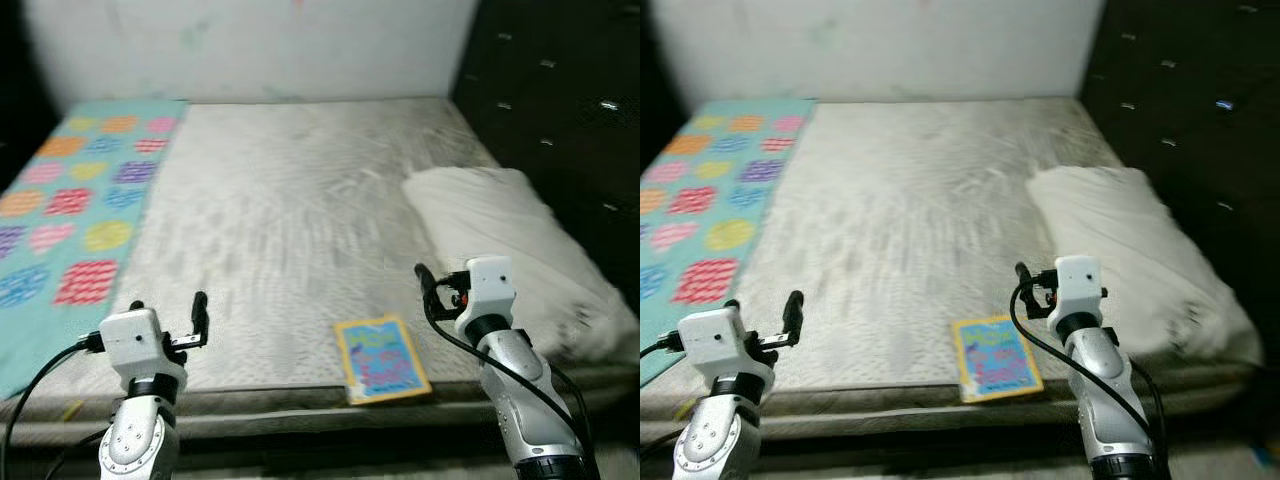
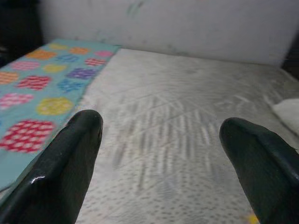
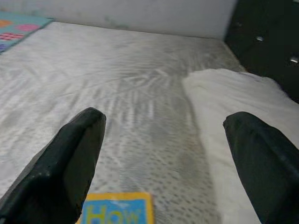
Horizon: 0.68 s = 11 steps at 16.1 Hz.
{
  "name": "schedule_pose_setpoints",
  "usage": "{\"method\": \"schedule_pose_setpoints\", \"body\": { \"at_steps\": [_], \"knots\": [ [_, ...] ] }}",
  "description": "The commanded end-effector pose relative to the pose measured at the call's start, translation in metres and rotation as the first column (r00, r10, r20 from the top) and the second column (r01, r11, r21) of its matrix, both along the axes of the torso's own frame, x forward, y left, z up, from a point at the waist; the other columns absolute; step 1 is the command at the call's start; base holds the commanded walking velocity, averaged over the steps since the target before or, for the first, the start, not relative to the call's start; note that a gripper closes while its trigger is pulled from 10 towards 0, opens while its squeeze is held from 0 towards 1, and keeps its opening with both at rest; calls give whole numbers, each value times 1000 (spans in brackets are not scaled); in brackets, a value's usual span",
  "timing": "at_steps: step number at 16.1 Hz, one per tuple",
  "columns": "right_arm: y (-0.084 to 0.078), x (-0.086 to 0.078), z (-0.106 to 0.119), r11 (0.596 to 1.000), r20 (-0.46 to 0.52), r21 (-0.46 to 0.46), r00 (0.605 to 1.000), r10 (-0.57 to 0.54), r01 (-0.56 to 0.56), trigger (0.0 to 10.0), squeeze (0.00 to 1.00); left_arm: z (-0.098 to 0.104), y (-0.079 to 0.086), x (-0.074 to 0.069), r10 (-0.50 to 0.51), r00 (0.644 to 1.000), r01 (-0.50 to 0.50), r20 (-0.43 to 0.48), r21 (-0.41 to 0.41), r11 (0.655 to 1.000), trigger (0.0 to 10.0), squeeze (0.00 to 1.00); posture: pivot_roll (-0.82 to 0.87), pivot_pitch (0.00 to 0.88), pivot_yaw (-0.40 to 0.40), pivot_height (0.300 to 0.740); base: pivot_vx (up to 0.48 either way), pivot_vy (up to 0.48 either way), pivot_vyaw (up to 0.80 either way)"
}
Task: Clean up the room
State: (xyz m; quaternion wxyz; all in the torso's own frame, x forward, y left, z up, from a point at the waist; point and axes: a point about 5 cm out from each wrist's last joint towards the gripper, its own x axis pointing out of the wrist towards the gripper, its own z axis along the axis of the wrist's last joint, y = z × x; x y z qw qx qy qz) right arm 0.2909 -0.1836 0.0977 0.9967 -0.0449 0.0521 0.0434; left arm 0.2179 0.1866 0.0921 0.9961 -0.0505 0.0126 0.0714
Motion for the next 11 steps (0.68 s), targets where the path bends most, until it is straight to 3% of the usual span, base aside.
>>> {"method": "schedule_pose_setpoints", "body": {
  "at_steps": [1, 4, 11],
  "knots": [
    [-2, 2, 3, 1000, 4, -3, 1000, -16, 16, 10000, 0, -1, 1, 1, 4, 1000, -4, -7, 1, 1000, 10000, 0, 21, 0, 1, 740, 0, 0, -800],
    [-2, 3, 4, 1000, 17, -8, 1000, -16, 16, 10000, 0, -2, 1, 1, 1, 1000, -1, -7, 0, 1000, 10000, 0, 24, 0, -1, 740, 0, 0, -800],
    [2, 3, 6, 999, 37, -50, 999, 18, -16, 10000, 0, -3, 0, 2, 5, 1000, -5, -12, -6, 1000, 10000, 0, 24, 0, -5, 735, 0, 0, 0]
  ]
}}
